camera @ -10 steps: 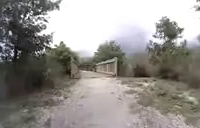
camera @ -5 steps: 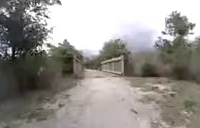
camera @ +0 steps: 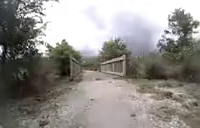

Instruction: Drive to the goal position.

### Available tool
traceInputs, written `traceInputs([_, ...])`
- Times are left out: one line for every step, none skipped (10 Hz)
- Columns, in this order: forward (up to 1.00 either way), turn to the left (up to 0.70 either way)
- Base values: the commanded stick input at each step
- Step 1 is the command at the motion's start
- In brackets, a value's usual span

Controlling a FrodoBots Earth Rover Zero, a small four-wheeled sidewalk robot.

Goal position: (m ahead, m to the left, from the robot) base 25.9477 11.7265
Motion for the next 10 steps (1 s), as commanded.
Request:
traceInputs([0.85, 0.00])
traceInputs([0.85, 0.00])
traceInputs([0.85, 0.00])
traceInputs([0.85, 0.00])
traceInputs([0.85, 0.00])
traceInputs([0.85, 0.00])
traceInputs([0.85, 0.00])
traceInputs([0.85, 0.00])
traceInputs([0.85, 0.00])
traceInputs([0.85, 0.00])
